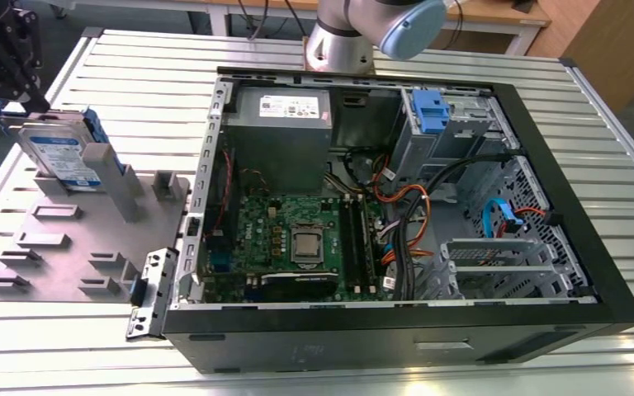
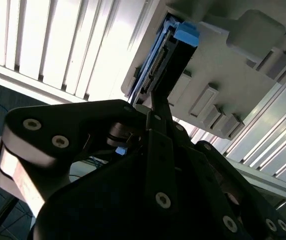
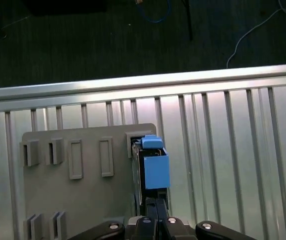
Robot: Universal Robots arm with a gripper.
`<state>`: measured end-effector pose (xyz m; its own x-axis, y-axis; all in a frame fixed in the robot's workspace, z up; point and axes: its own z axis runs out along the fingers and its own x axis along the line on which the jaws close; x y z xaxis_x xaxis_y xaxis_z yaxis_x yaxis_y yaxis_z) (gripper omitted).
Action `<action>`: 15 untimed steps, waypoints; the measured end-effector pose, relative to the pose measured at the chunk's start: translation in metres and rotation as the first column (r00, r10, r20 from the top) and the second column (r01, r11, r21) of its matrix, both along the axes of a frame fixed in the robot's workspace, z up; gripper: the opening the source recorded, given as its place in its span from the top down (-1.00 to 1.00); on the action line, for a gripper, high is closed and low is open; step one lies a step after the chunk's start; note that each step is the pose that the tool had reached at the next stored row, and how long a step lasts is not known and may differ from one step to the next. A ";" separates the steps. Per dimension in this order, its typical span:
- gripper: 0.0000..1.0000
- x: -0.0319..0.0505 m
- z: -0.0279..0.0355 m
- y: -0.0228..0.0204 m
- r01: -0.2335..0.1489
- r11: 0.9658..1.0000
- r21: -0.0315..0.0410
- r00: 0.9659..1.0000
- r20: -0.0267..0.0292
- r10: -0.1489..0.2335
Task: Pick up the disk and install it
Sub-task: 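Pick up the disk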
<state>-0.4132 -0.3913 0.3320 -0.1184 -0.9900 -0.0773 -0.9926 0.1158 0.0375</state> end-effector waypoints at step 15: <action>0.30 0.0033 -0.0005 -0.0001 0.004 1.000 0.000 1.000 0.000 -0.004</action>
